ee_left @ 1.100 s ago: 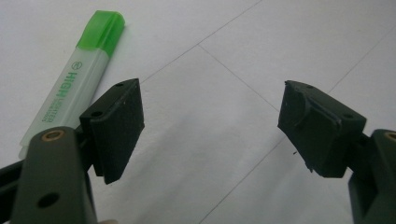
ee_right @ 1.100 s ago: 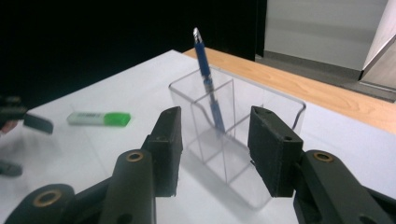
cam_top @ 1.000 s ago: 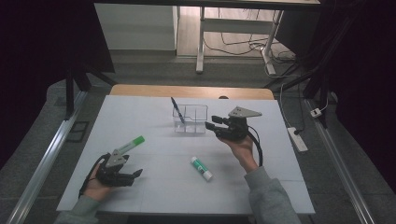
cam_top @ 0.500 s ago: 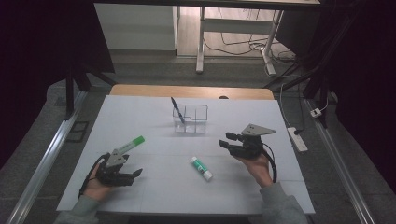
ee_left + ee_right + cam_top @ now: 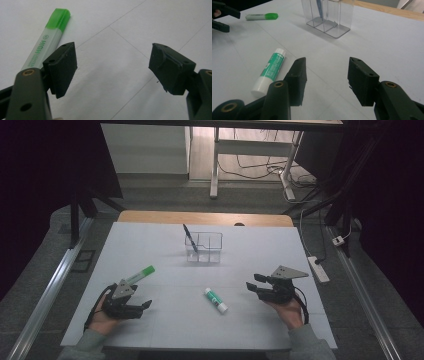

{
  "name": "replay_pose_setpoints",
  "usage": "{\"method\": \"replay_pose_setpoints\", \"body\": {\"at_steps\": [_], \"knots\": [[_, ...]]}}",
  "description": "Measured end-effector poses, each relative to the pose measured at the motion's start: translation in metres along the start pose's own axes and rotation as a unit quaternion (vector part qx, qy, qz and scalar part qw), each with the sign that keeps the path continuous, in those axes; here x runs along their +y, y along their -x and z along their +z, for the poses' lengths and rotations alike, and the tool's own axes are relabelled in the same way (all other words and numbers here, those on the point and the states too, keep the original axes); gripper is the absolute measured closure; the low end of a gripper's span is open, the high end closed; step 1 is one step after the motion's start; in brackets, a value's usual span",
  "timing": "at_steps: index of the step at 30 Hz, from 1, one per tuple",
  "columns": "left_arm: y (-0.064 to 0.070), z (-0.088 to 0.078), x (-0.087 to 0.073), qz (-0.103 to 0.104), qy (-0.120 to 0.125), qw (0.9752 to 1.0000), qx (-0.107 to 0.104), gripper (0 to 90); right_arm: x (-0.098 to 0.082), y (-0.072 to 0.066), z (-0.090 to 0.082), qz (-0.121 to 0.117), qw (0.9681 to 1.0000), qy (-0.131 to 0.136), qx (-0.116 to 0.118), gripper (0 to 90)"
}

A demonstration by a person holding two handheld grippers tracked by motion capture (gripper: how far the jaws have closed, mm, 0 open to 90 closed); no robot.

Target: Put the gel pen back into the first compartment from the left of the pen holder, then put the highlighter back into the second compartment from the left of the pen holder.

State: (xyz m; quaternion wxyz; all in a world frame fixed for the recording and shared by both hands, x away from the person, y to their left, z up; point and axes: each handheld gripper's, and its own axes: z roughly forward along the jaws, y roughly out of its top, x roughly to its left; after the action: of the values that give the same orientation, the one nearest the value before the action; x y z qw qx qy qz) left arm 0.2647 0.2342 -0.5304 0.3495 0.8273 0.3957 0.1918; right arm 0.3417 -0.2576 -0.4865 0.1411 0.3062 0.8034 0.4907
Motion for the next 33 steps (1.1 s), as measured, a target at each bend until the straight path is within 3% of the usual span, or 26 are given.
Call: {"method": "replay_pose_setpoints", "body": {"at_steps": [13, 33], "knots": [[0.000, -0.001, 0.002, -0.002, 0.007, 1.0000, 0.001, 21.9, -0.020, 0.009, -0.023, -0.001, 0.9996, -0.013, -0.024, 47.6], [0.002, -0.004, 0.006, -0.005, 0.014, 0.9999, 0.000, 21.7, -0.021, 0.008, -0.019, -0.021, 0.9993, -0.019, -0.025, 47.0]]}}
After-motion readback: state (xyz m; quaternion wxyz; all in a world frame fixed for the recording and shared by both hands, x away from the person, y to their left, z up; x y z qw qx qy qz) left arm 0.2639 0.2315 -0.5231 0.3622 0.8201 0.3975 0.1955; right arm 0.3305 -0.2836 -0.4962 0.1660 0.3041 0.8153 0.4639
